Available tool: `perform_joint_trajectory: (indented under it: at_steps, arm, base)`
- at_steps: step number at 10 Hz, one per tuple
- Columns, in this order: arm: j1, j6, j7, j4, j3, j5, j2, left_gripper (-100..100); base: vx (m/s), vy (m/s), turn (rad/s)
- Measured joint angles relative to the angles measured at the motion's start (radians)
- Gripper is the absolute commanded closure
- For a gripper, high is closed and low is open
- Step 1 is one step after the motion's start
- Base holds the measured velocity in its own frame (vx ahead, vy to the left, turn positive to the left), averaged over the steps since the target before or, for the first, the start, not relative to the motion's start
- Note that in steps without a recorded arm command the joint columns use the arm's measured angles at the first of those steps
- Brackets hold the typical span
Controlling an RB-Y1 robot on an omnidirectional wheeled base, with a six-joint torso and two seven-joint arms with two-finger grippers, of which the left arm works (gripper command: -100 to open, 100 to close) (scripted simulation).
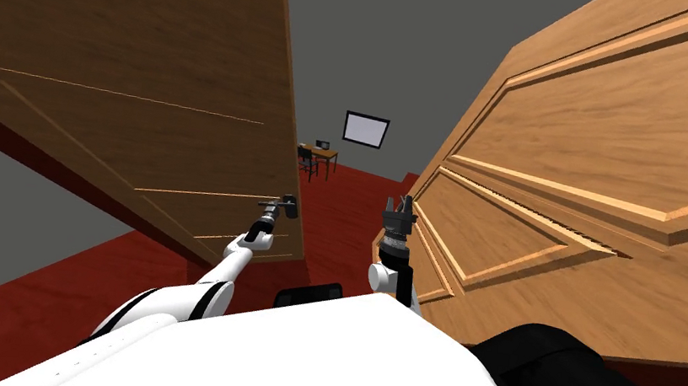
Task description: Push the door open
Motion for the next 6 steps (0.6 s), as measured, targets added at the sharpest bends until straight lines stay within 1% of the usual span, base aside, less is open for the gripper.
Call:
perform_joint_trajectory:
  at_steps: [1, 2, 3, 4, 5, 6]
  arm:
    - [-0.007, -0.004, -0.003, 0.014, 0.013, 0.005, 0.008, 100]
    - [-0.005, -0.001, -0.009, 0.008, 0.024, 0.008, 0.009, 100]
    - [0.008, 0.009, -0.009, -0.014, 0.029, 0.01, 0.013, 100]
    - [0.007, 0.011, -0.01, -0.015, 0.036, 0.013, 0.019, 100]
    - [0.003, 0.006, -0.013, -0.007, 0.044, 0.015, 0.023, 100]
    - [0.003, 0.003, -0.016, 0.0, 0.052, 0.017, 0.025, 100]
  base:
    - [0.158, -0.115, 0.092]
    - [0.158, -0.105, 0.037]
    - [0.148, -0.124, 0.039]
    - [0.14, -0.11, 0.058]
    - [0.16, -0.076, 0.052]
    - [0.076, -0.026, 0.029]
